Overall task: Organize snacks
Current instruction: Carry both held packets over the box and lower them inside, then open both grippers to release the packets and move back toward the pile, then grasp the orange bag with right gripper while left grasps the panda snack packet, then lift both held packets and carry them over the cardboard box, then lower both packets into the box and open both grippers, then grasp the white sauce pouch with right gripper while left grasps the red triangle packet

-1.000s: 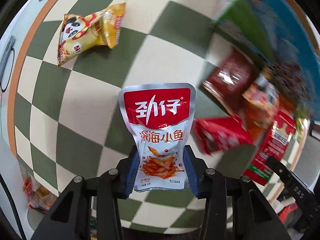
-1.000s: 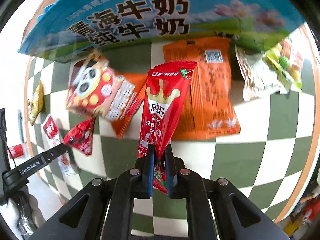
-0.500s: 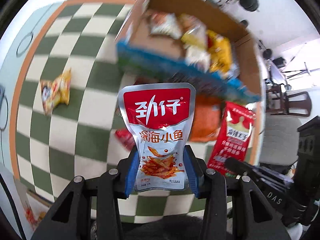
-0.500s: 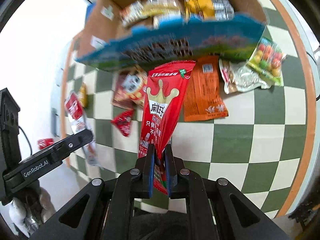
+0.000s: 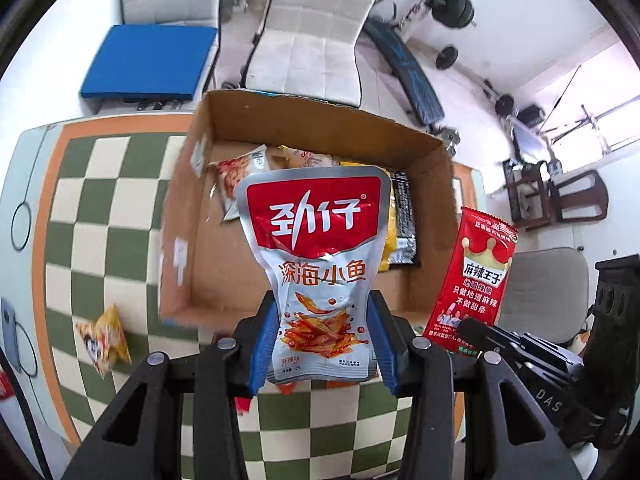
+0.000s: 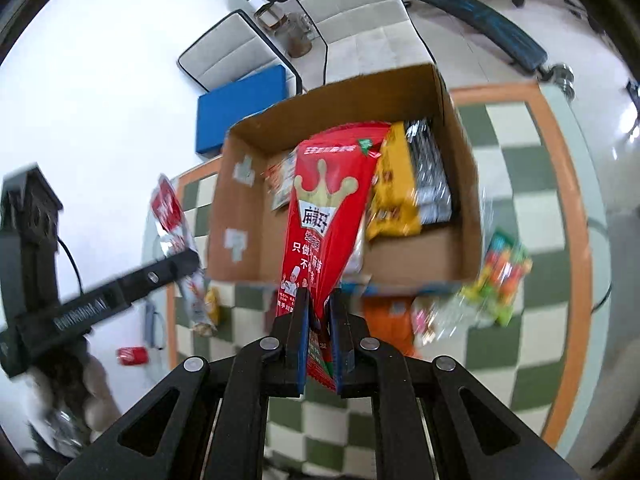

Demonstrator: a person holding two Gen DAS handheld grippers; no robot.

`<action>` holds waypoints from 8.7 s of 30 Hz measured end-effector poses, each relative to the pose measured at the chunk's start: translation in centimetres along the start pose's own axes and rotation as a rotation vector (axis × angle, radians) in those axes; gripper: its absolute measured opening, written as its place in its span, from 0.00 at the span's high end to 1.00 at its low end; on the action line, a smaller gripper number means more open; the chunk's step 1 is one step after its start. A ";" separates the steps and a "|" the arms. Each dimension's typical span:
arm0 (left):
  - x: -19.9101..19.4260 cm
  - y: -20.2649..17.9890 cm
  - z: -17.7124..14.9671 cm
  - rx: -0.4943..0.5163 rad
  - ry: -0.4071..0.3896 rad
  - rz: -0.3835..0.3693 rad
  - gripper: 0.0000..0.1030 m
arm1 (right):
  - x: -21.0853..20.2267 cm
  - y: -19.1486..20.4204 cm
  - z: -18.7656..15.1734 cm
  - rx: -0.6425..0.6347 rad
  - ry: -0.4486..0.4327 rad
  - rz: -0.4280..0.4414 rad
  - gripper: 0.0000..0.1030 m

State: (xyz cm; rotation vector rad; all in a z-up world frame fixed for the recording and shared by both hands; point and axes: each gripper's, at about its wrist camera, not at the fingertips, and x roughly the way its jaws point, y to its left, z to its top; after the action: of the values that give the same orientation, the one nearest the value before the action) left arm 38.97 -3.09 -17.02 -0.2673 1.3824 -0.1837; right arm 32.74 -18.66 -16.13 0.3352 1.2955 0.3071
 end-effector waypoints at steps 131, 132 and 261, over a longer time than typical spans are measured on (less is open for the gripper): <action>20.3 4.9 -20.8 -0.166 0.342 0.286 0.50 | 16.7 -10.7 -11.4 0.251 0.438 -0.183 0.33; 20.3 6.0 -19.2 -0.165 0.343 0.287 0.50 | 16.8 -10.7 -11.6 0.237 0.433 -0.200 0.32; 10.7 6.9 -14.2 -0.190 0.059 0.337 0.12 | 11.2 -17.2 -5.8 0.500 0.193 -0.282 0.07</action>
State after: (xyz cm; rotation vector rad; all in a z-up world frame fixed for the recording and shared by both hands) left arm 26.70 -0.63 -31.47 -0.1838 1.4838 0.2218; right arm 30.40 -29.41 -34.37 0.5463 1.5842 -0.2359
